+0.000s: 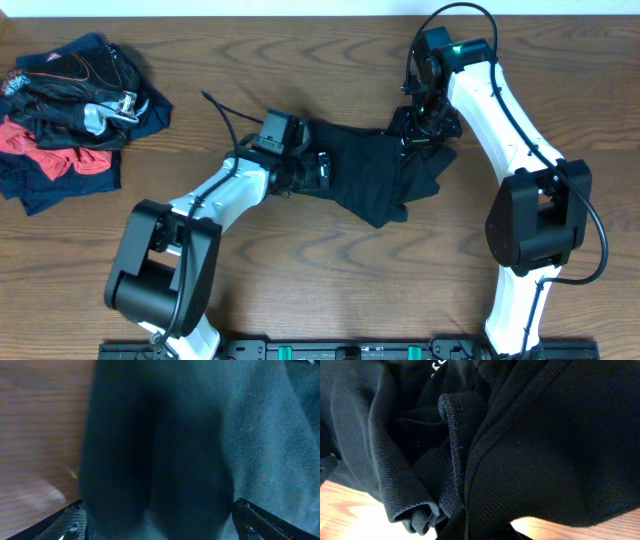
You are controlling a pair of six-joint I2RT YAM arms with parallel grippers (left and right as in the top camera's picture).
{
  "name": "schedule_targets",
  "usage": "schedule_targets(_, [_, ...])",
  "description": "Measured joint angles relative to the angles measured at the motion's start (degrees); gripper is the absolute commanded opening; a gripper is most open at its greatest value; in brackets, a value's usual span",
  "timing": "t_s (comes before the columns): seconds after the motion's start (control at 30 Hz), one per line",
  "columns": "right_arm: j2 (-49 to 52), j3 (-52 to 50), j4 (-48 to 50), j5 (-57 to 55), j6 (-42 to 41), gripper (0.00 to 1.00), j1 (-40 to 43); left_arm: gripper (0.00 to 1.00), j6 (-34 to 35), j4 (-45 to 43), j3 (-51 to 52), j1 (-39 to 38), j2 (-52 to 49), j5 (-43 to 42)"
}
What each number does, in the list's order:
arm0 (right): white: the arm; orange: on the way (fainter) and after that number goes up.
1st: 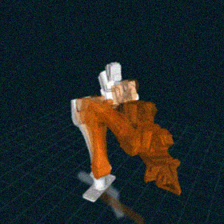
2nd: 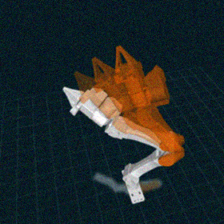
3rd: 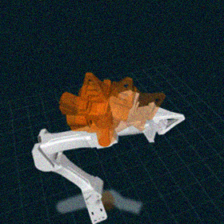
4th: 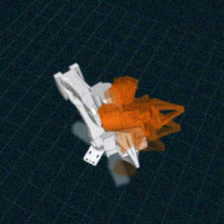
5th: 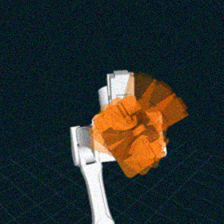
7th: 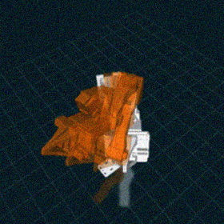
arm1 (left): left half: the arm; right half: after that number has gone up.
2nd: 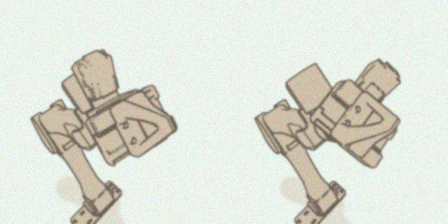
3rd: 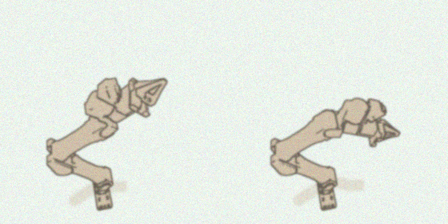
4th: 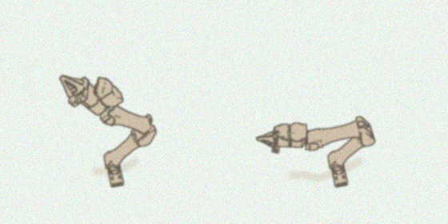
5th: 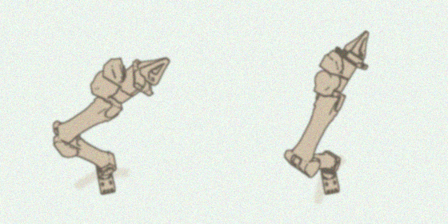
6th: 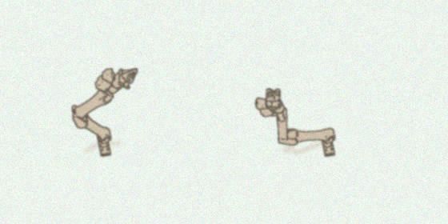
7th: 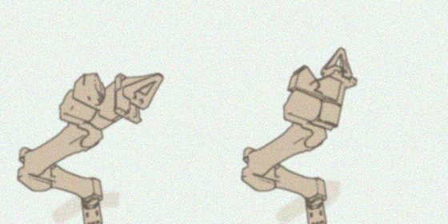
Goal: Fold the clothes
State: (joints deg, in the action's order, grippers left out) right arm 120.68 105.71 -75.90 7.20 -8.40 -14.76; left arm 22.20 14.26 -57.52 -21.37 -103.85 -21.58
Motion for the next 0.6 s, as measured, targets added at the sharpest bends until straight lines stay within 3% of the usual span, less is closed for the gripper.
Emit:
schedule_targets(0.4, [0.0,0.6,-1.7,-0.9,0.0,0.01,0.0,0.92,1.6,-0.6,-1.3,0.0,-1.3,0.7])
schedule_targets(0.6, [0.0,5.5,-3.9,-1.7,0.0,0.01,0.0,0.92,1.8,-0.7,-1.4,-0.1,-1.4,1.2])
